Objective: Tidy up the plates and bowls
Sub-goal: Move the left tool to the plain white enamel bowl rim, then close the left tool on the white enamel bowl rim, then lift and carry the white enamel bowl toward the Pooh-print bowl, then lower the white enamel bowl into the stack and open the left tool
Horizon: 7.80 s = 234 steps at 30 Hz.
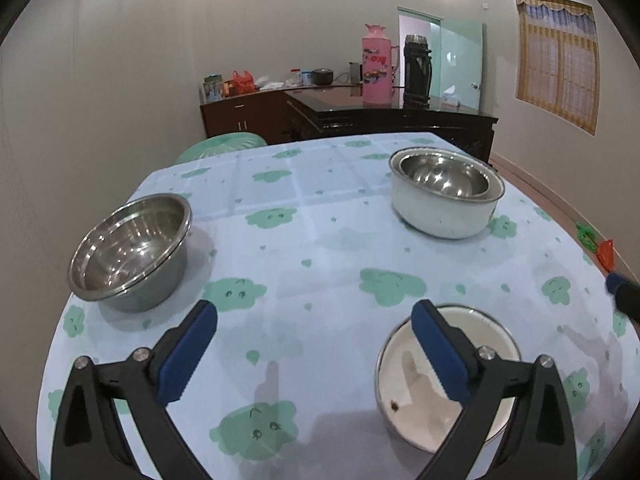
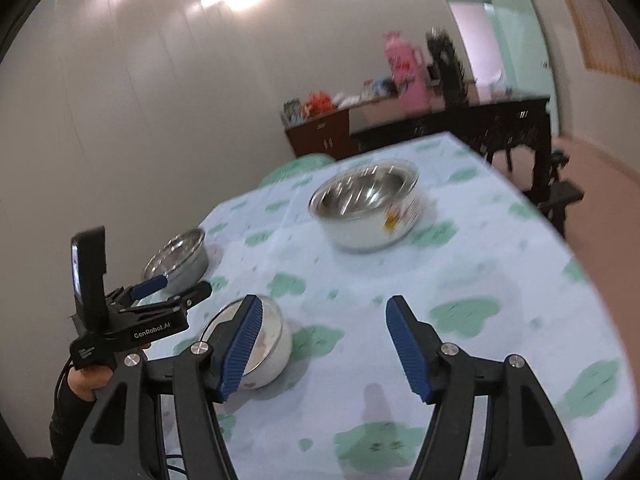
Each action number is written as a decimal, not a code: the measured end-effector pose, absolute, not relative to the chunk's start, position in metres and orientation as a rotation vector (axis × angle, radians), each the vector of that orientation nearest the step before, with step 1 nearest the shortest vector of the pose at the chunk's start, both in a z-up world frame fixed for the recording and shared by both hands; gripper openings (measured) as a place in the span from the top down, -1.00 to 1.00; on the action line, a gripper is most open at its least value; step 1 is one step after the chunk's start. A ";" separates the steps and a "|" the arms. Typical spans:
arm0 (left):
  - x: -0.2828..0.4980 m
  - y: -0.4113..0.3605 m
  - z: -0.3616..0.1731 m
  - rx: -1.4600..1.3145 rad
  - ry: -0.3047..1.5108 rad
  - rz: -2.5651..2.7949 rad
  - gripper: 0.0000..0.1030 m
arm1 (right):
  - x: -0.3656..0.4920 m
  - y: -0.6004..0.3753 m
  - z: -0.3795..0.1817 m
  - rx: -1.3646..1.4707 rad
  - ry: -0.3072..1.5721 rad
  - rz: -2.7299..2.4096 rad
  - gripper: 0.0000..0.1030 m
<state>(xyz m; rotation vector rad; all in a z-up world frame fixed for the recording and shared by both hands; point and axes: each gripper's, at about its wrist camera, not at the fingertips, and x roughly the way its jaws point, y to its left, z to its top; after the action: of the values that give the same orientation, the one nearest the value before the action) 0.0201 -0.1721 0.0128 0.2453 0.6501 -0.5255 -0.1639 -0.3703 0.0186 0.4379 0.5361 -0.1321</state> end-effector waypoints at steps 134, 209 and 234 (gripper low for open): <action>0.001 -0.177 -0.009 0.162 0.831 -0.787 0.85 | -0.123 -0.312 -0.020 0.524 0.705 -0.057 0.56; 0.140 -0.376 0.012 0.150 0.836 -0.753 0.85 | 0.034 -0.491 0.003 0.477 0.623 -0.301 0.56; 0.115 -0.367 0.033 0.260 0.576 -0.529 -0.71 | 0.017 -0.495 -0.005 0.537 0.512 -0.320 0.37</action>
<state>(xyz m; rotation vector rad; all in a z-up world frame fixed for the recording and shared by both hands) 0.1148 -0.3666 0.0329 0.2598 0.5761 -0.5288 0.0168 -0.4948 -0.0055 0.5374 0.5118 -0.3202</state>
